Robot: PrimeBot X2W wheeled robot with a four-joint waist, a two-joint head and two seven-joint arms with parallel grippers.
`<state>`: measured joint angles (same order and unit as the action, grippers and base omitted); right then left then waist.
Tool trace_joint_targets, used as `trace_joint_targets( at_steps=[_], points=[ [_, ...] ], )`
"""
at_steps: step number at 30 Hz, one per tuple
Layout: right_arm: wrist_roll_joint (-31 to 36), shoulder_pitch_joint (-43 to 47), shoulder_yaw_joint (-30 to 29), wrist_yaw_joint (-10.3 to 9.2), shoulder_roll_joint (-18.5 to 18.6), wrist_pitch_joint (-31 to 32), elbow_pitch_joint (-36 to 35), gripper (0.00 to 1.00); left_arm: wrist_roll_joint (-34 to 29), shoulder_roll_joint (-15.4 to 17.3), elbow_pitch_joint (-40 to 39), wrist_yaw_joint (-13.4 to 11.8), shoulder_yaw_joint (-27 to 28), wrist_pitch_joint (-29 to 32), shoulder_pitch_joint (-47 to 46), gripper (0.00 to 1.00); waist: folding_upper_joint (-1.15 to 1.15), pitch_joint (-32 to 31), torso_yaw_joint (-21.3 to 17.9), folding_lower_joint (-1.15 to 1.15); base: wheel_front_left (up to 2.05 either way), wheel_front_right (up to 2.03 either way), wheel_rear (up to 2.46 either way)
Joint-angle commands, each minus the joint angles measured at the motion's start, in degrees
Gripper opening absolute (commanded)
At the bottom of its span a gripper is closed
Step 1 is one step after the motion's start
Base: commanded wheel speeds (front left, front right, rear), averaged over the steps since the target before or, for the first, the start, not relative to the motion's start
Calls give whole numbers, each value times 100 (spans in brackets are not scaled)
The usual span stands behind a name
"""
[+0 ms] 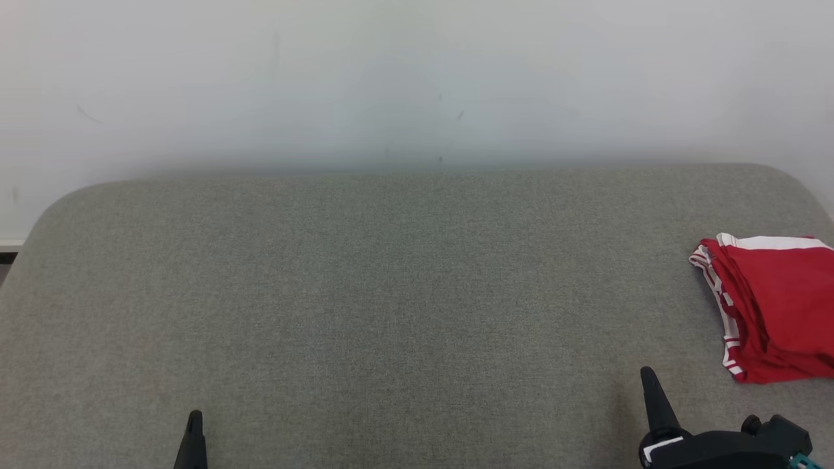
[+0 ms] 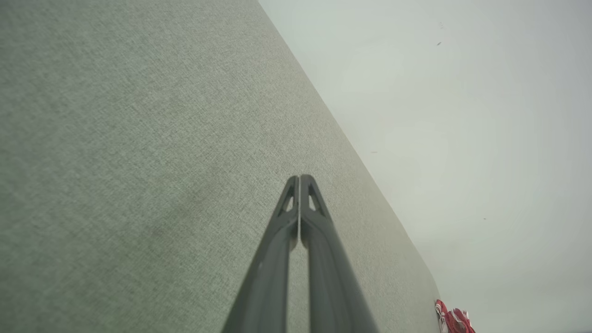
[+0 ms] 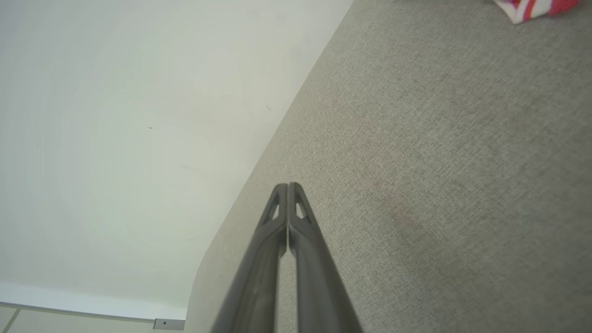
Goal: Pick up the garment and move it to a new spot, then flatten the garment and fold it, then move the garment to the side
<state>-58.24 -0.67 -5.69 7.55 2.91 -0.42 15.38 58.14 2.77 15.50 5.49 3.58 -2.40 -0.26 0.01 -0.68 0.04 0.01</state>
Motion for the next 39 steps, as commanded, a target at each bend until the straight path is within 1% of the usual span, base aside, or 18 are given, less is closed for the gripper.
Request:
trace_joint_targets(
  at_steps=[1,18,39],
  points=[
    [-193,-131,-15,-5,-1,43,-82,0,207,13,-77,22,31,39,-139,0,-1,2,0,0,0,0,0],
    [-1167,-267,-36,-7,-3,245,-101,0,1194,14,-106,82,115,302,-293,0,-1,22,-1,0,0,0,0],
    [-2189,-414,-59,-9,-4,449,-123,0,2216,14,-129,146,201,577,-452,0,-1,48,-2,0,0,0,0]
  ],
)
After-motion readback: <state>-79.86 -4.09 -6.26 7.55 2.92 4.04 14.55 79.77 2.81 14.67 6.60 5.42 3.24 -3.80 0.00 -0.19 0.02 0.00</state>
